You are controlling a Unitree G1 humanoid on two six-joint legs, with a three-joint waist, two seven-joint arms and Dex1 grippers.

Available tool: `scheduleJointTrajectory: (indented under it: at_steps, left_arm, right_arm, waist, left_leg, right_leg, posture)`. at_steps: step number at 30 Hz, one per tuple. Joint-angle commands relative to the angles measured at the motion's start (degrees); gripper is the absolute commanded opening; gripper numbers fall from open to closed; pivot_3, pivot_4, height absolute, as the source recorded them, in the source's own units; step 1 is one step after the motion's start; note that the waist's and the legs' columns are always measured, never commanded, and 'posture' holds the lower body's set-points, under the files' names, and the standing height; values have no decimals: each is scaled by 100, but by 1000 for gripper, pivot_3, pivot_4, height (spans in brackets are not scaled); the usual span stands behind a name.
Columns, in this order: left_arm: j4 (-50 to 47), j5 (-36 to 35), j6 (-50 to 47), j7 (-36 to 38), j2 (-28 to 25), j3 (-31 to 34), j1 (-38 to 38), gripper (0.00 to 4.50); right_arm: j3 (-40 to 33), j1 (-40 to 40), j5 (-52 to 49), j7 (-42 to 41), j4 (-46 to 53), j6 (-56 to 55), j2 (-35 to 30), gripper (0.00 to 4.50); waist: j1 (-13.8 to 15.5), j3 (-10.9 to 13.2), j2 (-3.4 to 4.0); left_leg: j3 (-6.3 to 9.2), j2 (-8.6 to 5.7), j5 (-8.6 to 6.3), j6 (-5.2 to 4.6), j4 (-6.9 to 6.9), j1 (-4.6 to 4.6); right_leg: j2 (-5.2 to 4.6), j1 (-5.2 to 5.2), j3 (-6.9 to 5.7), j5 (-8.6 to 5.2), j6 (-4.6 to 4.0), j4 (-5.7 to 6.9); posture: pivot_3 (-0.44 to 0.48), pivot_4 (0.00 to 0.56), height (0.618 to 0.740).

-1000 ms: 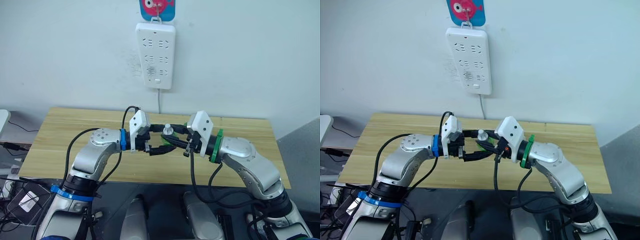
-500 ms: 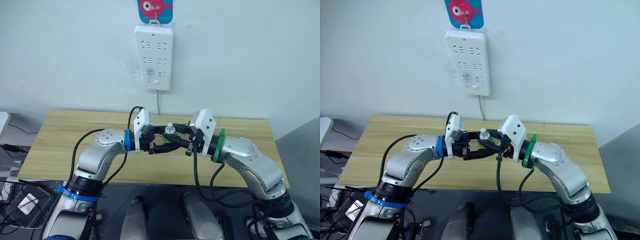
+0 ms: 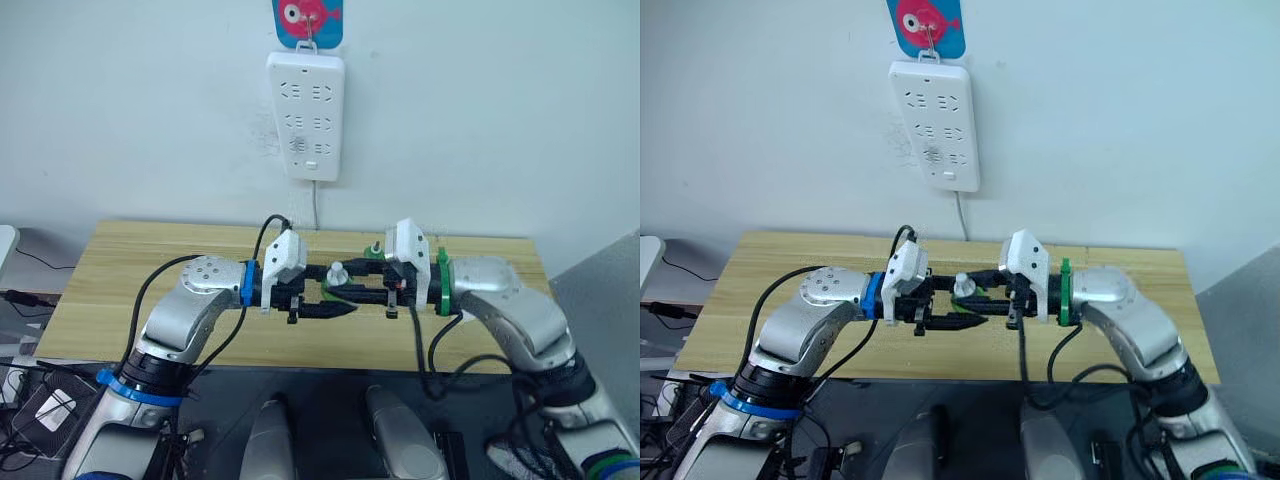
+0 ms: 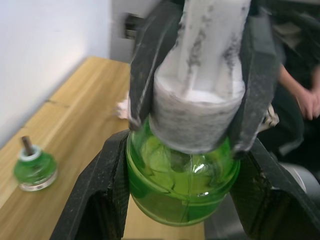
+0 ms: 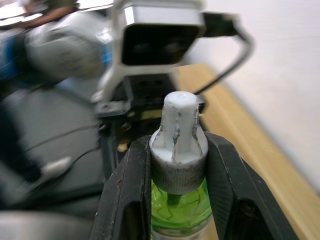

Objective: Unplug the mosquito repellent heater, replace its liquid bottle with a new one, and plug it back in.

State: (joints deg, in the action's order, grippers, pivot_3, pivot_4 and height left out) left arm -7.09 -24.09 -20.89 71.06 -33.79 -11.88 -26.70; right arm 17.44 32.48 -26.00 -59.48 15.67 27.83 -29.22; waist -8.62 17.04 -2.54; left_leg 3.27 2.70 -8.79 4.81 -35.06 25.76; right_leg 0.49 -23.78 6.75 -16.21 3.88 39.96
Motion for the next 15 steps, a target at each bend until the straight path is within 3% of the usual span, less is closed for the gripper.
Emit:
scheduleJointTrajectory:
  at_steps: [1, 6, 7, 11, 13, 15]
  left_arm:
    - [15, 62, 261, 267, -113, 29, -153, 2325]
    - [111, 82, 312, 138, -8, 13, -184, 2325]
    - [121, 91, 303, 83, 13, 23, -162, 2325]
    - [194, 188, 407, -91, 77, 55, -85, 2325]
    - [259, 239, 463, -233, 149, 89, -37, 2325]
    - [313, 301, 533, -331, 223, 94, -24, 2325]
  right_arm:
    - [16, 377, -2, -990, -508, -254, -329, 1075]
    - [-244, 331, -83, -867, -268, -111, -490, 1075]
    - [-404, 233, -89, -656, -158, -105, -485, 1806]
    - [-921, -238, -85, 105, 466, 37, -522, 3232]
    - [-1259, -813, -154, 793, 1312, 400, -506, 3974]
    - [-1329, -1217, -58, 1404, 1950, 724, -431, 4019]
  waist:
    - [0, 0, 0]
    - [8, 0, 0]
    - [8, 0, 0]
    - [9, 0, 0]
    - [11, 0, 0]
    - [16, -1, 1]
  left_leg:
    - [3, 0, 1, -1, -1, -1]
    - [8, -1, 0, -3, -2, 2]
    - [10, -1, 0, -3, -1, 2]
    - [17, -1, 0, -3, -1, 3]
    - [17, -1, 0, -3, -1, 4]
    - [22, -1, 0, -2, 0, 5]
  right_leg:
    - [0, 3, -2, 0, 0, 0]
    - [-1, 4, -5, 0, 0, 0]
    - [-1, 3, -8, 0, 0, 0]
    - [-1, 4, -13, 0, -1, 1]
    - [-1, 3, -12, 0, 0, 1]
    - [-1, 4, -15, 0, 0, 2]
  posture:
    - [-210, 230, 740]
    - [-227, 228, 740]
    - [-227, 228, 740]
    - [-242, 229, 740]
    - [-250, 231, 740]
    - [-259, 232, 740]
